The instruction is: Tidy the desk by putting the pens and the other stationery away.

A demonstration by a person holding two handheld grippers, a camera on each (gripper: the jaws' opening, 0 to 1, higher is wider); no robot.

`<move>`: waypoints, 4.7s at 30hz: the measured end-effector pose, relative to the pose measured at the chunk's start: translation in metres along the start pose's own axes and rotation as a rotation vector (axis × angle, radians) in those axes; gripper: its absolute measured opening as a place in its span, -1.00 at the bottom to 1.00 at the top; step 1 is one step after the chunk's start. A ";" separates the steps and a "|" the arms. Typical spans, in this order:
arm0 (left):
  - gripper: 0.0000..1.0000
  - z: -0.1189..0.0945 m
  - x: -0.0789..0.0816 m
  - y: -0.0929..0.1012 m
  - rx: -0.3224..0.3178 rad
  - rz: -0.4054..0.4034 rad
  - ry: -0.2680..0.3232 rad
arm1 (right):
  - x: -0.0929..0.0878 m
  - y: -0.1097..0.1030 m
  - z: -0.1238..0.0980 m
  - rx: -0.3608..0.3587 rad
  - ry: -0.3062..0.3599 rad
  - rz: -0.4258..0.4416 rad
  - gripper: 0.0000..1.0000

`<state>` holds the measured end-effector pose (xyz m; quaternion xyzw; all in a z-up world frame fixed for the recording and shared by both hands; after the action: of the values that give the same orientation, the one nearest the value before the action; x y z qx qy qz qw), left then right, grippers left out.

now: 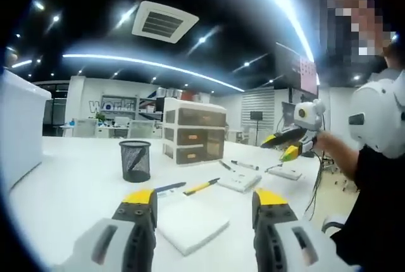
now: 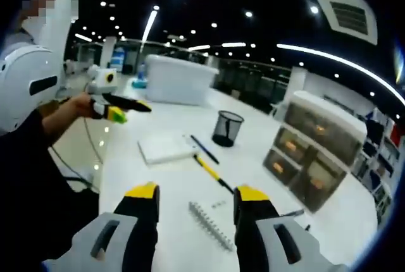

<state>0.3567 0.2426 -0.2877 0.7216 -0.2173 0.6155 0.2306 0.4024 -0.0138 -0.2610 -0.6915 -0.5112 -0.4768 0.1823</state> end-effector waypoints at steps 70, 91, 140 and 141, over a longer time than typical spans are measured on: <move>0.27 -0.046 -0.009 0.026 0.000 0.003 -0.024 | -0.005 0.040 0.139 0.379 -0.583 -0.324 -0.18; 0.27 -0.050 -0.017 0.029 0.006 -0.009 -0.041 | -0.019 0.036 0.169 0.443 -0.676 -0.404 -0.57; 0.25 -0.031 -0.019 0.052 -0.075 -0.057 -0.010 | 0.000 0.060 0.163 0.441 -0.768 -0.479 -0.93; 0.25 -0.030 -0.018 0.052 -0.075 -0.060 -0.007 | 0.004 0.060 0.159 0.433 -0.745 -0.464 -0.93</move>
<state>0.2991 0.2200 -0.2978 0.7210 -0.2190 0.5971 0.2750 0.5305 0.0815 -0.3201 -0.6289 -0.7698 -0.1076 0.0156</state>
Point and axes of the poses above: the point that each gripper's makers call its tool centre point, and the gripper's own axes: z roughly forward along the fingers, y roughly to its right, x roughly out of its top, the point moved 3 cm from there along -z, roughly backward along the fingers, and after that the axes turned 6 degrees about -y, right-handed, at the moved point
